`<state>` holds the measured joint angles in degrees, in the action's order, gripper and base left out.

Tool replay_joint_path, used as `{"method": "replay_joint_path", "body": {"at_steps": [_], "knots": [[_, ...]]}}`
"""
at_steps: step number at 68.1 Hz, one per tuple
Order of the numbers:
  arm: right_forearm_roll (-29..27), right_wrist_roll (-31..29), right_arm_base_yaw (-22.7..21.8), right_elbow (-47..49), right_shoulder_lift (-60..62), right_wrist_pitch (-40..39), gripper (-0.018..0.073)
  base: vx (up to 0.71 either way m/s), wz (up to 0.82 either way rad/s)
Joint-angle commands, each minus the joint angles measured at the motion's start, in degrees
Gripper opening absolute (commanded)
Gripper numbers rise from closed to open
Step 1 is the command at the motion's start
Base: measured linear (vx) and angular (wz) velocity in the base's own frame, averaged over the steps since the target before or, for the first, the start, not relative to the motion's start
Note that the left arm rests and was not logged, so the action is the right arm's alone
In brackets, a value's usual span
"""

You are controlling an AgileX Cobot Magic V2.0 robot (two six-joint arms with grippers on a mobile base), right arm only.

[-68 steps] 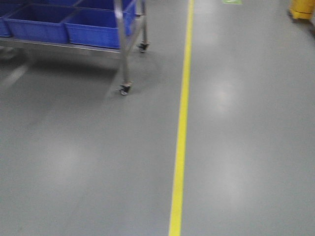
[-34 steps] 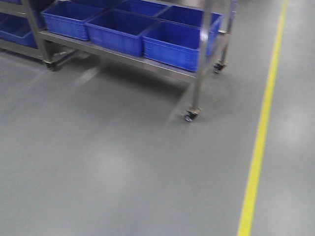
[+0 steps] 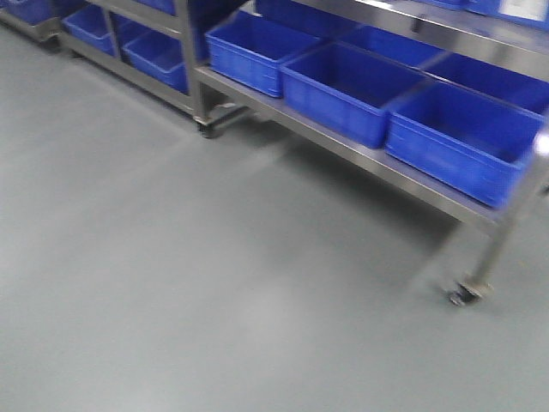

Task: Pour parts from conveyor to right shelf

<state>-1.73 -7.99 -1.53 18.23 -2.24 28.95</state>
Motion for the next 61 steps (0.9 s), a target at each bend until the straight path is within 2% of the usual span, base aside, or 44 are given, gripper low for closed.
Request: {"method": "replay_joint_path", "body": {"at_steps": [1, 61], "knots": [[0.11, -0.34, -0.05, 1.58, -0.77, -4.62, -0.0006, 0.67, 0.62], [0.15, -0.34, -0.05, 1.58, -0.67, -4.43, -0.0006, 0.70, 0.52]]}}
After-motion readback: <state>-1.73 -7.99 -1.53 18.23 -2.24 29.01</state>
